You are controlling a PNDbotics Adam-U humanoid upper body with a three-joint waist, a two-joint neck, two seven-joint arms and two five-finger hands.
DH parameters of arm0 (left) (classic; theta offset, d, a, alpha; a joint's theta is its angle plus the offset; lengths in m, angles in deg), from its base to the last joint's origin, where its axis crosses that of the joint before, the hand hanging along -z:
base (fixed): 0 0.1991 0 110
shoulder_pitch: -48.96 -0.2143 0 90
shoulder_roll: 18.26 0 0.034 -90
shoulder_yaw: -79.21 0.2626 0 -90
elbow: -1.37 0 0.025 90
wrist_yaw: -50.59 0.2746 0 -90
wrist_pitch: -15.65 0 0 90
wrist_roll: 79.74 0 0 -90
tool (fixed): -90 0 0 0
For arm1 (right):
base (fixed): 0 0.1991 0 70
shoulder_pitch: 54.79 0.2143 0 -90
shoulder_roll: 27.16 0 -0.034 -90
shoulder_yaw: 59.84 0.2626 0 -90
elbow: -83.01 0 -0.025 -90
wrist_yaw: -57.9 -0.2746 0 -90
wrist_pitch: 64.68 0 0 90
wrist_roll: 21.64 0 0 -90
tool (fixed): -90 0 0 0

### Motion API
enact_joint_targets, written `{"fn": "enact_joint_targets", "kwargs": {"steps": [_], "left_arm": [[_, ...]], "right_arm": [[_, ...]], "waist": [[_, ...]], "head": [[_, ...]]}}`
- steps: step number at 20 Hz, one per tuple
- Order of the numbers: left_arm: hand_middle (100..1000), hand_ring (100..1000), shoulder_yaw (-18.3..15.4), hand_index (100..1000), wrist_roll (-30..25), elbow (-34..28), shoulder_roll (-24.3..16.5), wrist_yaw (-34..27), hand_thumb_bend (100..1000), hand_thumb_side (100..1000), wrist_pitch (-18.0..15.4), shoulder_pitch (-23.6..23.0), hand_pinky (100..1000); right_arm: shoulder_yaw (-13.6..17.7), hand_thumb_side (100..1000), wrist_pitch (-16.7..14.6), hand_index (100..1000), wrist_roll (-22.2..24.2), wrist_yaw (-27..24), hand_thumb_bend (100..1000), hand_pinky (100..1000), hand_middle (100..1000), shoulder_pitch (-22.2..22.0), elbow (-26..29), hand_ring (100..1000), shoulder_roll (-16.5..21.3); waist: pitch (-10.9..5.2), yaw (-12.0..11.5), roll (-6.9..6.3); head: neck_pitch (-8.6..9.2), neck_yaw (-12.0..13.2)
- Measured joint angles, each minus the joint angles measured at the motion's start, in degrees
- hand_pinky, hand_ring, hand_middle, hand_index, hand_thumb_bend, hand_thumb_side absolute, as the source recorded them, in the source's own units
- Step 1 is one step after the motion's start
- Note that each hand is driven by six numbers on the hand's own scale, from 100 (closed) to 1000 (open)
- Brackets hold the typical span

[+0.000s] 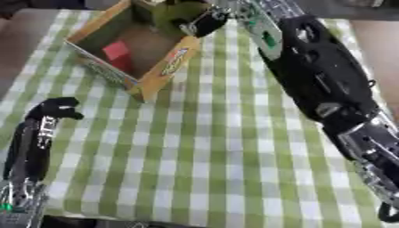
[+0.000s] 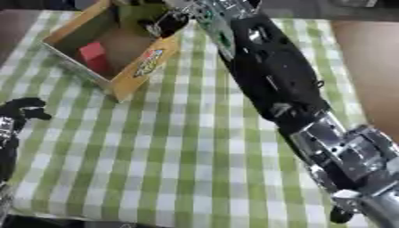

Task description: Pick up objects on the table and place them in the box.

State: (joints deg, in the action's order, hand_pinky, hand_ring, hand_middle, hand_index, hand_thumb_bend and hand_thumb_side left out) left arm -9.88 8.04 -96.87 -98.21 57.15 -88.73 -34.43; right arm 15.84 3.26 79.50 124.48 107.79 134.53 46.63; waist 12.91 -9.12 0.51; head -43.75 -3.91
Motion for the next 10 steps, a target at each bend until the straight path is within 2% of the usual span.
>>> {"fn": "enact_joint_targets", "kwargs": {"steps": [1, 2, 3, 4, 5, 6, 7, 8, 10], "left_arm": [[643, 576, 0.13, 733, -0.14, 0.0, 0.0, -0.04, 100, 901, -0.01, 0.03, 827], [643, 576, 0.28, 733, -0.29, 0.01, 0.0, -0.07, 100, 903, -0.04, 0.04, 827], [643, 576, 0.43, 733, -0.46, 0.01, 0.0, -0.09, 100, 903, -0.05, 0.06, 827], [643, 576, 0.52, 733, -0.61, 0.02, 0.0, -0.14, 100, 903, -0.03, 0.11, 828], [643, 576, 0.67, 733, -0.71, 0.02, 0.0, -0.21, 100, 903, -0.07, 0.17, 828], [643, 576, 0.77, 733, -0.82, 0.02, 0.0, -0.25, 100, 903, -0.11, 0.22, 828], [643, 576, 0.8, 733, -0.91, 0.02, 0.0, -0.28, 100, 903, -0.1, 0.26, 828], [643, 577, 0.83, 733, -0.99, 0.03, 0.0, -0.3, 100, 904, -0.08, 0.33, 828], [643, 577, 0.99, 733, -1.17, 0.03, 0.0, -0.33, 100, 904, -0.08, 0.41, 828]], "right_arm": [[0.73, 100, 0.5, 554, -0.64, 1.23, 100, 679, 393, 0.17, -0.95, 666, -0.98], [1.47, 100, 1.06, 609, -1.27, 2.54, 100, 685, 447, 0.32, -1.96, 682, -1.95], [2.25, 100, 1.67, 609, -1.9, 3.9, 100, 692, 447, 0.49, -2.96, 682, -2.86], [2.97, 100, 2.29, 744, -2.54, 5.19, 100, 715, 586, 0.52, -3.92, 733, -3.67], [3.59, 100, 2.88, 825, -3.18, 6.56, 100, 736, 687, 0.53, -4.8, 762, -4.41], [4.12, 100, 3.41, 825, -3.83, 7.93, 100, 736, 687, 0.53, -5.54, 762, -5.11], [4.59, 100, 3.89, 908, -4.45, 9.23, 100, 760, 791, 0.53, -6.16, 795, -5.65], [5.0, 140, 4.29, 984, -4.97, 10.45, 119, 774, 894, 0.53, -6.73, 821, -6.1], [5.51, 235, 4.68, 1000, -5.79, 12.17, 171, 787, 936, 0.55, -7.42, 835, -6.84]], "waist": [[0.01, -0.37, 0.01], [0.04, -0.67, 0.03], [0.11, -0.89, 0.08], [0.15, -1.06, 0.15], [0.15, -1.22, 0.2], [0.15, -1.29, 0.24], [0.15, -1.33, 0.28], [0.15, -1.43, 0.3], [0.15, -1.5, 0.31]], "head": [[0.03, -0.31], [0.07, -0.61], [0.16, -0.9], [0.35, -1.18], [0.52, -1.43], [0.55, -1.68], [0.57, -1.86], [0.59, -2.08], [0.87, -2.48]]}}
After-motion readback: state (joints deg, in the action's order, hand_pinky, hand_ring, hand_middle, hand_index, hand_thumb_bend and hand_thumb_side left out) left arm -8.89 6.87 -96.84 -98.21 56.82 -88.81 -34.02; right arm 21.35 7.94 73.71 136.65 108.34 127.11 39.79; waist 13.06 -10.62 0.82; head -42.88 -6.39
